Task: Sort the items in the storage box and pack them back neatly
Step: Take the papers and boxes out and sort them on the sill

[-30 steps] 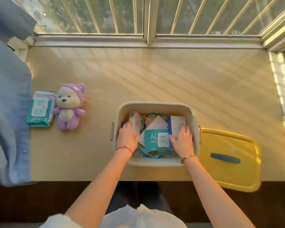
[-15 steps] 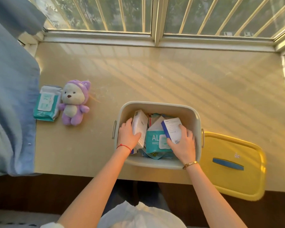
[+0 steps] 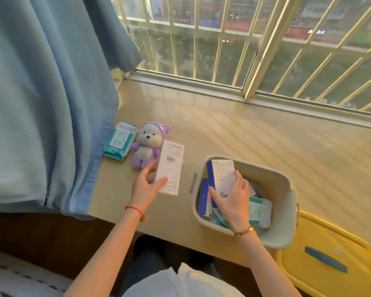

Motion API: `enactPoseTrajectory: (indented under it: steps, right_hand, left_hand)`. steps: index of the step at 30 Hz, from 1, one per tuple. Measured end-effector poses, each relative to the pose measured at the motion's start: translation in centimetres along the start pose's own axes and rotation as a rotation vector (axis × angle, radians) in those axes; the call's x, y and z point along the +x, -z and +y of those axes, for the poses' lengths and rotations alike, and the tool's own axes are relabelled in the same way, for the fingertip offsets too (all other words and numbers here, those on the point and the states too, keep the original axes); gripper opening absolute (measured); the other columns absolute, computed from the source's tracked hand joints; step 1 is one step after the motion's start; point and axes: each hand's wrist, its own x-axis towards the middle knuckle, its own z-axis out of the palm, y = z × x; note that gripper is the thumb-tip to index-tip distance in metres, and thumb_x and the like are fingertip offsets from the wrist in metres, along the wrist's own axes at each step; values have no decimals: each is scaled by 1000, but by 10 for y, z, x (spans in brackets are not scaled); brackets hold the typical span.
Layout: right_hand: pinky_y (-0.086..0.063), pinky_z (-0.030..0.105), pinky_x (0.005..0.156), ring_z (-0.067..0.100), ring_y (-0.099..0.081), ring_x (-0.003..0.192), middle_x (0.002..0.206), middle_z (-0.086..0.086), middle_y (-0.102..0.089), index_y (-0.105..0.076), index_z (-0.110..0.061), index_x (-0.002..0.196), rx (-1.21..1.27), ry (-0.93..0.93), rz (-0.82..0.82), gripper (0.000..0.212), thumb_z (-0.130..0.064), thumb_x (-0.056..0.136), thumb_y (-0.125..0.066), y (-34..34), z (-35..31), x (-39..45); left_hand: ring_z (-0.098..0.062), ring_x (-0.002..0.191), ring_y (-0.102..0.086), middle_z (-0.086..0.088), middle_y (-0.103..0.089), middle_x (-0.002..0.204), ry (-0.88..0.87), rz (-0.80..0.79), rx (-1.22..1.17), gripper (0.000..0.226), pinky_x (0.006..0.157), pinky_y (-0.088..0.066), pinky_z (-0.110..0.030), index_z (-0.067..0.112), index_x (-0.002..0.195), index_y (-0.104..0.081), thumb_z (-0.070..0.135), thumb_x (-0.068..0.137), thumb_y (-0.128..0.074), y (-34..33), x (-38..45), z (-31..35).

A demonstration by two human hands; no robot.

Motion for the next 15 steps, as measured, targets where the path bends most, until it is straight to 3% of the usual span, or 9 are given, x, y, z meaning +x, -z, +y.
enactPoseTrajectory:
  steps: [4, 8, 15]
  right_hand:
    - [-32, 35, 105, 25, -36, 123, 133, 8, -38, -24, -8, 145, -71, 35, -15, 101, -60, 71, -68, -44, -54, -14]
    - [-39, 38, 101, 26, -41, 117, 128, 9, -43, -31, -7, 139, -103, 14, -20, 96, -62, 68, -65, -109, -101, -34]
    - [-41, 34, 97, 24, -44, 112, 121, 7, -45, -35, -9, 134, -115, -166, -41, 96, -56, 61, -75, -230, -150, -66]
  left_hand:
    - [-13, 101, -65, 7, -56, 127, 23, 18, -41, 60, 71, -58, -27, 26, 137, -44, 11, 83, -68, 67, 3, -14]
    - [-13, 100, -64, 3, -55, 129, 81, 12, -13, 61, 67, -56, -21, 23, 138, -43, 8, 84, -67, 137, 23, -50]
    - [-9, 101, -62, 2, -54, 131, 187, -30, 47, 57, 76, -57, -27, 24, 135, -45, 6, 85, -66, 237, 70, -124]
